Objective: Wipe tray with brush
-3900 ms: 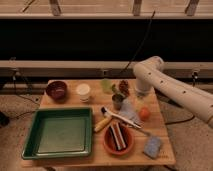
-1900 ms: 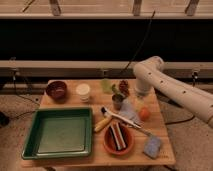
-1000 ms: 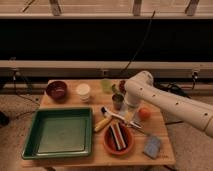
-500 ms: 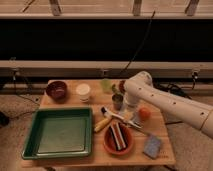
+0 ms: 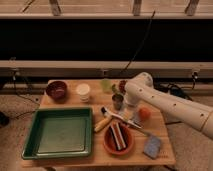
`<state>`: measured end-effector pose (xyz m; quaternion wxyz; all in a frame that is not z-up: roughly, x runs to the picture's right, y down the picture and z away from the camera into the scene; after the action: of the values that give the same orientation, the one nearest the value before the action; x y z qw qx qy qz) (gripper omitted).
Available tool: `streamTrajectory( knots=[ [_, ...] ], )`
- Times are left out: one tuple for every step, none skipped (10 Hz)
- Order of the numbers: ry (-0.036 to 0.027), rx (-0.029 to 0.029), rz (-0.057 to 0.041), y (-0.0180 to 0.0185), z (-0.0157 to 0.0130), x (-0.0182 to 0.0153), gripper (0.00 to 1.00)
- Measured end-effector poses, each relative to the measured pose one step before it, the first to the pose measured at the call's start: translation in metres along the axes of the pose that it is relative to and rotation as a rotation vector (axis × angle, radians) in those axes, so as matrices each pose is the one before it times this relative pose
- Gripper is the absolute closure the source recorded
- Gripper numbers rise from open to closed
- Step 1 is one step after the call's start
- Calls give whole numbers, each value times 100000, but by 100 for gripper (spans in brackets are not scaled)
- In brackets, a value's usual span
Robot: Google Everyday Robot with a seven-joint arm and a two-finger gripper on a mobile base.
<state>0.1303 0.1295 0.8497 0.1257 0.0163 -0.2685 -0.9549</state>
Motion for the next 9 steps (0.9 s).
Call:
streamTrajectory(
  knots=[
    [788,-1200,1721,-263,540,225,20],
    [479,-1158,1621,-184,497,171,20],
    [310,-710,1388,-213,521,228,20],
    [444,-335,1231,-225,395,197,20],
    [460,-341,790,-215,335,224,20],
    [374,-139,475,-140,226,208,20],
    [346,-19,492,-124,207,208,20],
    [576,647,555,-283,180,270,20],
    [811,1284,388,-597,208,385,20]
  ],
)
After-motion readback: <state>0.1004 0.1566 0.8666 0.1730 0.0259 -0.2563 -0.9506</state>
